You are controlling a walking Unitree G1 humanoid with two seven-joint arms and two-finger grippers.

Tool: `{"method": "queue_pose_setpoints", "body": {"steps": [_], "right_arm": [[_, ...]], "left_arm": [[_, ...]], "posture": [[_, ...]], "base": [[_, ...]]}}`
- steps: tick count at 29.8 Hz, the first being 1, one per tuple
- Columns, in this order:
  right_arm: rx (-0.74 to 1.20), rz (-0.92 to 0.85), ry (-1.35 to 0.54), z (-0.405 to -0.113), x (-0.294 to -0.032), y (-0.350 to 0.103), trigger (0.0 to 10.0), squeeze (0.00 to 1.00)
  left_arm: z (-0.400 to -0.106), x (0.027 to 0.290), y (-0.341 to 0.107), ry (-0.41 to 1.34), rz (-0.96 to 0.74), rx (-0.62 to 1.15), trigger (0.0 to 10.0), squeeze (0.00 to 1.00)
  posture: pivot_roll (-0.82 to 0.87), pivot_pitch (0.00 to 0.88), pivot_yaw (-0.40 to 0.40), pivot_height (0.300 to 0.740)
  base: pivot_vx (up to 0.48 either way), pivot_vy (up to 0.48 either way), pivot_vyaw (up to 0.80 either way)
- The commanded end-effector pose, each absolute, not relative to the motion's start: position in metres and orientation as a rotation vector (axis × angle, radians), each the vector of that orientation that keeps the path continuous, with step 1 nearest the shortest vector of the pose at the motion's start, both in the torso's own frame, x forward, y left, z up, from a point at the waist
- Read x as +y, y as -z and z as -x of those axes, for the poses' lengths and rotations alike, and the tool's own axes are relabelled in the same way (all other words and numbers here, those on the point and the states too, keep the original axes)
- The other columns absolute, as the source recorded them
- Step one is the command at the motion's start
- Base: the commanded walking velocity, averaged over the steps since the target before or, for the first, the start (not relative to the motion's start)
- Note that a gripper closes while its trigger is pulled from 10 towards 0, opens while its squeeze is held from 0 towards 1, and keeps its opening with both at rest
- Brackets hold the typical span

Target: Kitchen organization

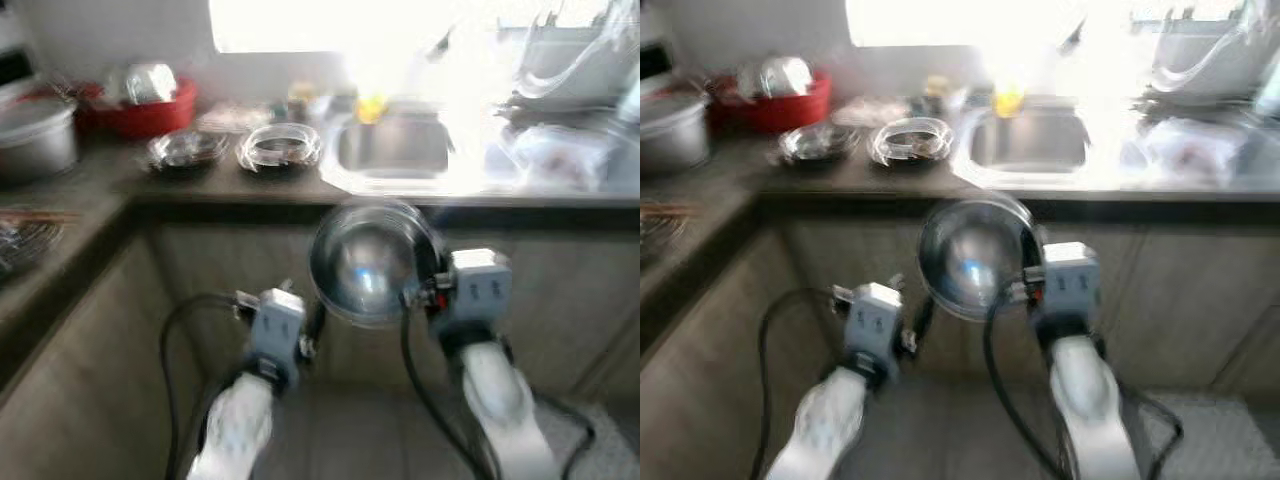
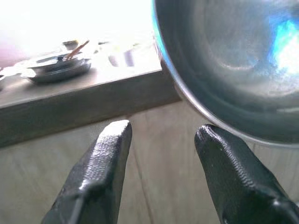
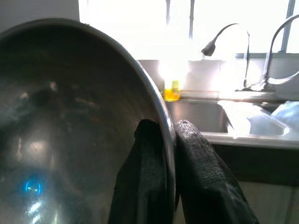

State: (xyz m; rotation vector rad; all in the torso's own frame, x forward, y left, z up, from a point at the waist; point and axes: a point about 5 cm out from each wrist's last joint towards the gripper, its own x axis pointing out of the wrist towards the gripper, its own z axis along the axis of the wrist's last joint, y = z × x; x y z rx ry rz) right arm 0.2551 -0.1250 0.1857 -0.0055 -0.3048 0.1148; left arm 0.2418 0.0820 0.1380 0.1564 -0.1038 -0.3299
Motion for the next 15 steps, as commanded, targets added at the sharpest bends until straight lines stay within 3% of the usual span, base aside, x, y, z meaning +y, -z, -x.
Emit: {"method": "queue_pose_setpoints", "body": {"steps": [1, 3, 15], "right_arm": [[-0.333, 0.007, -0.126, -0.256, -0.123, -0.192, 10.0, 0.0], [-0.334, 0.007, -0.124, -0.257, -0.124, -0.193, 10.0, 0.0], [-0.405, 0.011, -0.097, -0.27, -0.134, -0.214, 10.0, 0.0]], "left_arm": [[-0.242, 0.081, -0.141, 0.334, -0.144, -0.118, 10.0, 0.0], [-0.243, 0.081, -0.141, 0.33, -0.139, -0.114, 10.0, 0.0], [-0.245, 0.084, -0.143, 0.315, -0.132, -0.12, 10.0, 0.0]], "posture": [[0.01, 0.0, 0.016, 0.74], [0.02, 0.0, 0.015, 0.74], [0.02, 0.0, 0.012, 0.74]], "base": [[0.398, -0.262, 0.0], [0.399, -0.259, 0.0], [0.476, 0.0, 0.0]]}}
